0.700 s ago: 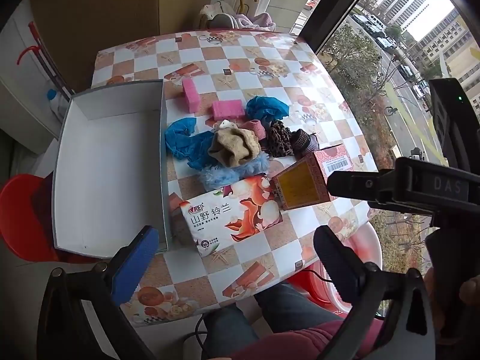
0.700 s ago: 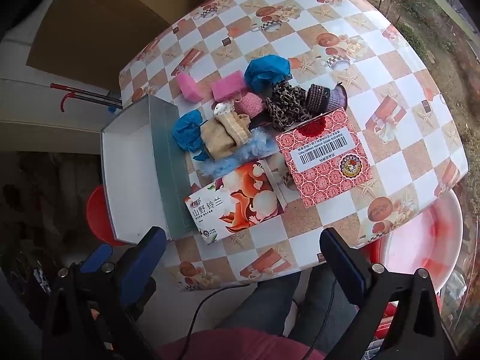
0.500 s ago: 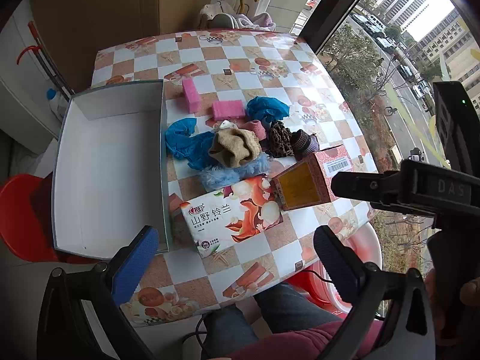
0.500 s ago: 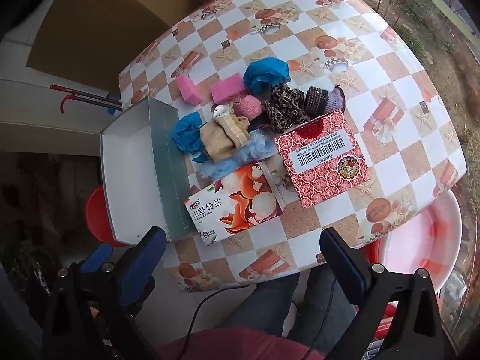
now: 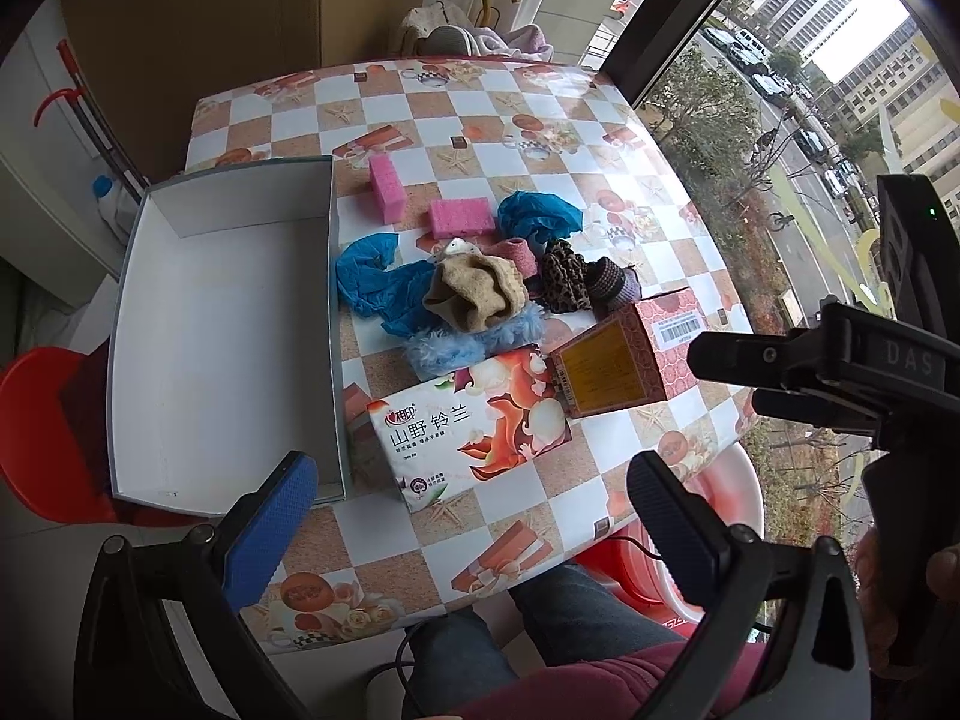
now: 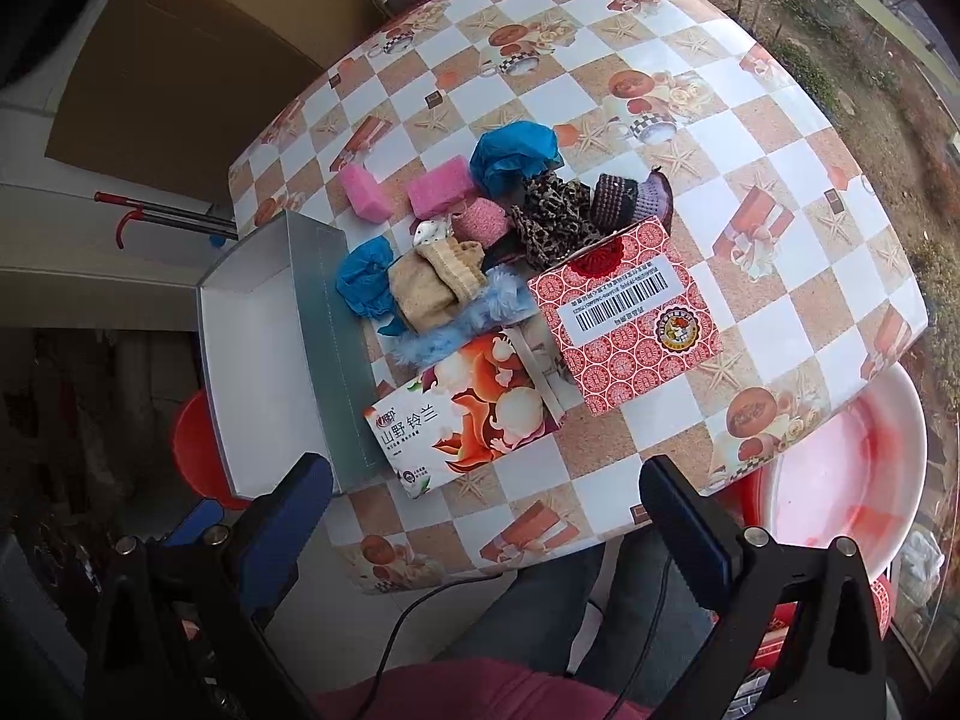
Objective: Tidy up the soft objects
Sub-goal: 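Move both tools toward the pile of soft items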
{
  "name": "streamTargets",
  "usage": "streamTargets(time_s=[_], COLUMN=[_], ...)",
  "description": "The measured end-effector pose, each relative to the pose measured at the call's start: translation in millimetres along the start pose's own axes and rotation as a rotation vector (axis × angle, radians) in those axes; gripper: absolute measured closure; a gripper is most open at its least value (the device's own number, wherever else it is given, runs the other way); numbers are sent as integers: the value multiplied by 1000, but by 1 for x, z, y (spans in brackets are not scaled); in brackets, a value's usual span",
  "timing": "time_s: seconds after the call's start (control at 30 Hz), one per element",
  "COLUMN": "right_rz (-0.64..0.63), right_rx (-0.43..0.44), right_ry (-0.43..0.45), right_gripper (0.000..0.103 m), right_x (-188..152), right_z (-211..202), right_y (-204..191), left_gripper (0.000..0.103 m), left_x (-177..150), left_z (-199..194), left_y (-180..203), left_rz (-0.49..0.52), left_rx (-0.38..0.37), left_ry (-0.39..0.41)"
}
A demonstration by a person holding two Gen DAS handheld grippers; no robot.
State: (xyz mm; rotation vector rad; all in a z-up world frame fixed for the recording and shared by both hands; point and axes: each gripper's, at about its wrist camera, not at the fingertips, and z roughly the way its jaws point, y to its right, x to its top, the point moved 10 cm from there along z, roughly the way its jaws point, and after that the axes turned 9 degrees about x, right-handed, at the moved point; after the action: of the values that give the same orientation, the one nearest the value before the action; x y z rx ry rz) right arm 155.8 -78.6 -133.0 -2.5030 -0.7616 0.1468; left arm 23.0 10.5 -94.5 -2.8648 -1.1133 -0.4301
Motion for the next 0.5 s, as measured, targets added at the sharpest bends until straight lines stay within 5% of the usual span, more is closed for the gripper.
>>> streamTargets(time_s=[0.17,0.5], right_rz=[63,142], right_rx=[-3,10], right_ry=[-59,85], right_gripper=[0,0], right_x=[-3,32], right_z=[-1,-26], right_y=[1,36], left_gripper=[0,0], left_x=[1,20], left_z=[1,16], left_y=[-13,-39], left_rz=[6,-12], left_rx=[30,39], left_ry=[-8,-22])
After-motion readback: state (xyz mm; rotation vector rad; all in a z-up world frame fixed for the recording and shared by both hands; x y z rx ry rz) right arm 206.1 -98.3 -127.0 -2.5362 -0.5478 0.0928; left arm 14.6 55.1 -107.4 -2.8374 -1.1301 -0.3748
